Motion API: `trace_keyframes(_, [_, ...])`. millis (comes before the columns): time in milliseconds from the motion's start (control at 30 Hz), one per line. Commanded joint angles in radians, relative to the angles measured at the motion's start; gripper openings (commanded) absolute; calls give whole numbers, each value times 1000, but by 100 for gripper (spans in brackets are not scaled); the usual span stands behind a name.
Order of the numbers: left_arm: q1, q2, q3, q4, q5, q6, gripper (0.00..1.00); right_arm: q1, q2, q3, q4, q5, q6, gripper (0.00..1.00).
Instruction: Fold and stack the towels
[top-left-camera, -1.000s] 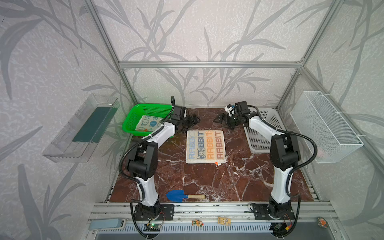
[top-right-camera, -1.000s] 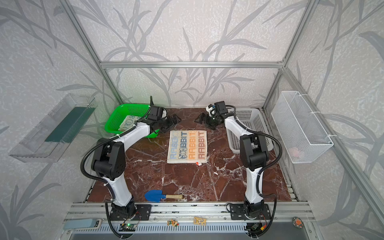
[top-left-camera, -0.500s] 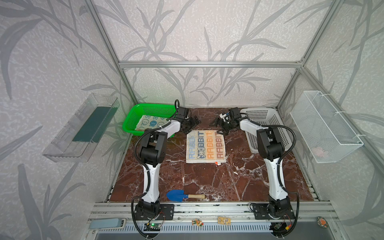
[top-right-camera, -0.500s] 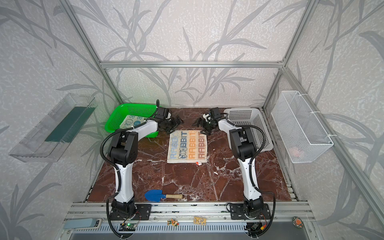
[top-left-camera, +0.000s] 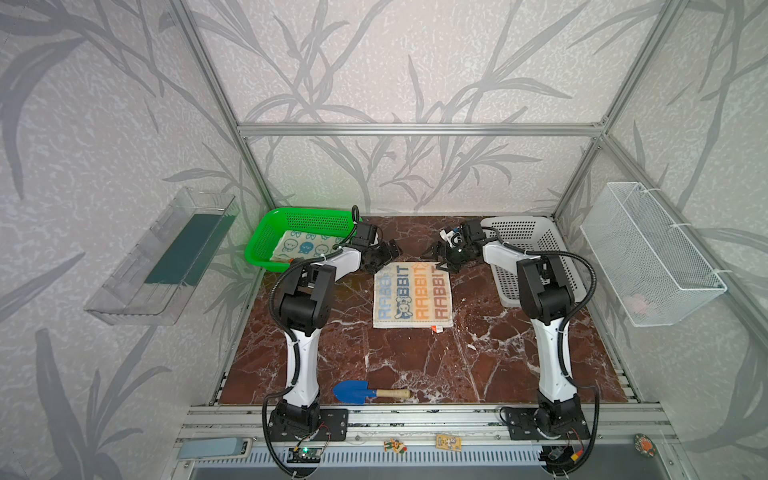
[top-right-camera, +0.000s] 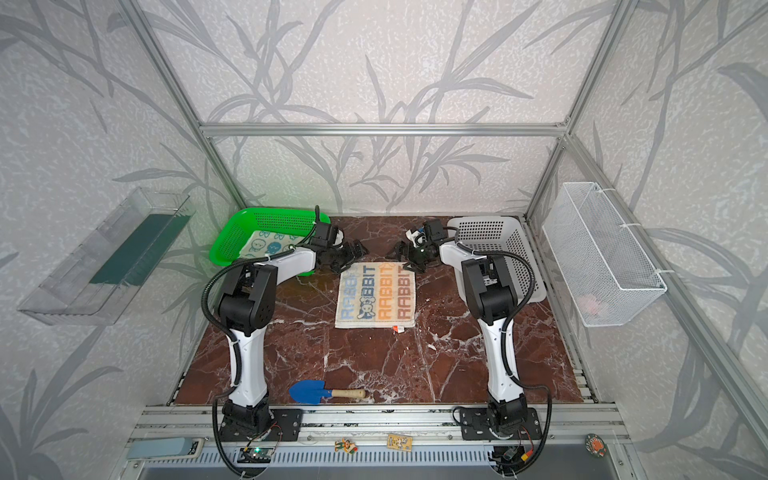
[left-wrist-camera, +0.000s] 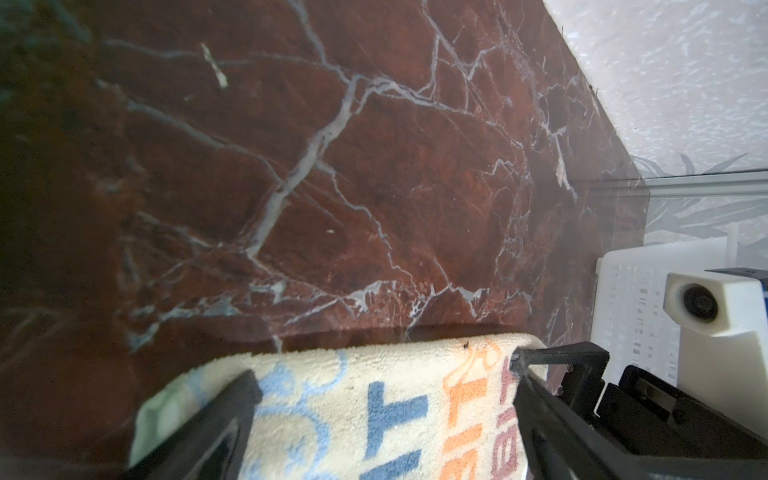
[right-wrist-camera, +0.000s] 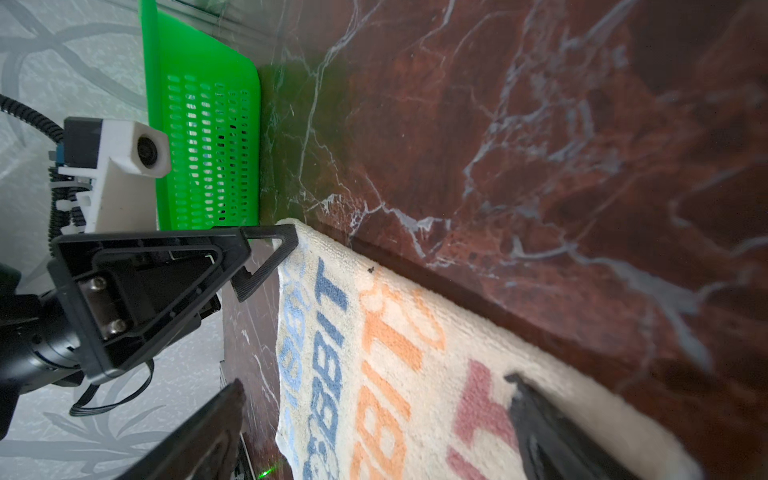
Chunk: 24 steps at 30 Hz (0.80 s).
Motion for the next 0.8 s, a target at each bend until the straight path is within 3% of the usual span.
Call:
trace_keyframes(0, [-19,1,-99,-89,-54,12,99,-17,-25,-91,-110,98,-54,99])
trace_keyframes(267, [-72,-34,-169,-75,-112,37,99,-20,-116,-198,-146,152,-107,99])
trace_keyframes(400, [-74,-15,-123,-123,-112,84,99,-23,-155,-216,-167,178,-123,99])
trace_keyframes(767, [-89,-10,-55,-177,-132,115,99,-53,-127,-43,-223,91,-98,99])
